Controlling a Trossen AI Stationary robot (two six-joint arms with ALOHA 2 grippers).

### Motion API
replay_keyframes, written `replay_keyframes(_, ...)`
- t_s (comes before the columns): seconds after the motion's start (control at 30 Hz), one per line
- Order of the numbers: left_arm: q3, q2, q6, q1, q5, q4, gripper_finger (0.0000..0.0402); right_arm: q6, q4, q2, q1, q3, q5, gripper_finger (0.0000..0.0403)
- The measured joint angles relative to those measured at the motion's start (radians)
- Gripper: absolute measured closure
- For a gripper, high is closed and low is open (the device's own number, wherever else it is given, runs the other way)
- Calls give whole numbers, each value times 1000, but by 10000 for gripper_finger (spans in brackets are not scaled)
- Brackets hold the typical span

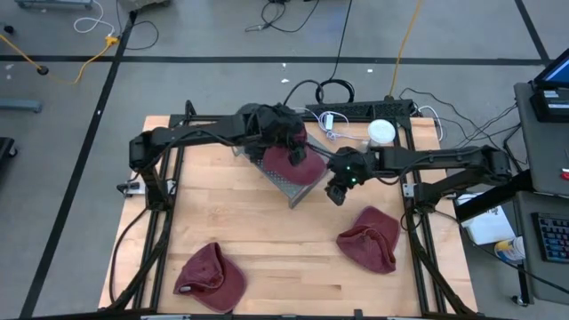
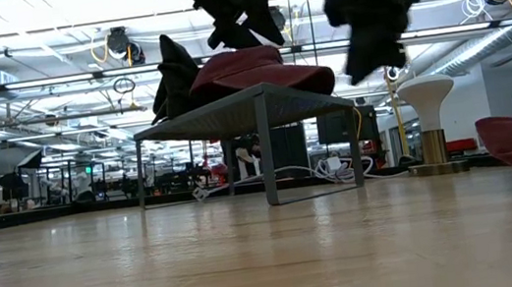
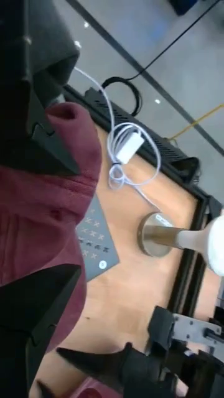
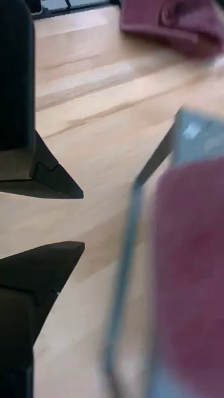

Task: Pick & Place hat
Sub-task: Put the top red cap on the shelf, then stack the top red cap on the red cap on the shelf

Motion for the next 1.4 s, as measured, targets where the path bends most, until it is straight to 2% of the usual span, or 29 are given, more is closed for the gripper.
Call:
replay_keyframes(0.17, 0, -9, 22, 5, 0, 15, 153, 174, -202, -21, 0, -1, 20, 289)
replay_keyframes(0.3, 0, -23, 25, 2, 1, 28, 153, 263, -318, -57, 0, -1, -25, 289)
replay_keyframes(0.43, 0, -57, 49, -5, 8, 61, 153, 267, -368, -95, 0, -1, -32, 289)
replay_keyframes(0.53, 0, -92, 85, -7, 33, 77, 153, 153, -373, -117, 0, -1, -37, 289)
replay_keyframes(0.63, -1, -140, 93, -9, 66, 91, 153, 17, -370, -135, 0, -1, -85, 289)
replay_keyframes(0.73, 1, -190, 92, -12, 131, 121, 153, -121, -362, -141, -1, 0, -110, 289)
replay_keyframes(0.93, 1, -288, 1, -44, 256, 169, 153, -389, -395, -139, 0, 0, -113, 284)
replay_keyframes(1.17, 0, -386, -256, -117, 291, 269, 153, -644, -453, -139, -2, 0, -269, 235)
replay_keyframes(1.3, 0, -425, -325, -170, 289, 264, 153, -785, -510, -139, -4, -11, -255, 201)
replay_keyframes(1.4, 1, -434, -358, -213, 288, 224, 153, -830, -512, -138, -8, -58, -242, 186)
